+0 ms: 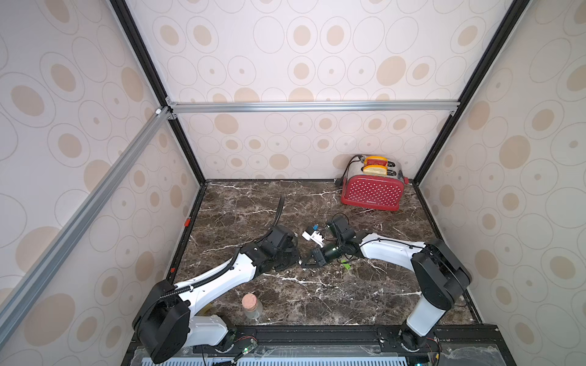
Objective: Close the usb drive cover
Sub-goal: Close the cover of the USB drive.
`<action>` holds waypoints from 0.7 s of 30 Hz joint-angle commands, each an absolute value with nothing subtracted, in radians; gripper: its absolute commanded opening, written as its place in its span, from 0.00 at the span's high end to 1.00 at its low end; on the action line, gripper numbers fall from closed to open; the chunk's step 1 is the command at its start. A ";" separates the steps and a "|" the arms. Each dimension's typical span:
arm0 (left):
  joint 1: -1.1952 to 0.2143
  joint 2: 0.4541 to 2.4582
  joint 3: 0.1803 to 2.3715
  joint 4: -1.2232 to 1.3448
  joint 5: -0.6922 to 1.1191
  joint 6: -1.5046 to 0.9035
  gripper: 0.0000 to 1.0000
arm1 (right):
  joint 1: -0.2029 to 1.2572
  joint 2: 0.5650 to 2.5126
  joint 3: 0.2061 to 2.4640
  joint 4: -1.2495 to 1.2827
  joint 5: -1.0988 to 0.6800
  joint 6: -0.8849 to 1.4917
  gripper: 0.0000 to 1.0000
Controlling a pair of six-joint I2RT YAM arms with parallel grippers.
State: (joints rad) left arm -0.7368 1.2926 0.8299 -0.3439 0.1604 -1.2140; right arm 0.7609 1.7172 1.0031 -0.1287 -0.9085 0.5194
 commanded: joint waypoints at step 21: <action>-0.805 1.249 0.855 -0.370 0.237 -1.311 1.00 | 0.733 1.706 0.962 0.028 -0.742 0.526 1.00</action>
State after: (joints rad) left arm -0.7582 1.2903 0.8303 -0.3447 0.1310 -1.2877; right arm 0.7609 1.7138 0.9737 -0.0517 -0.8974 0.5182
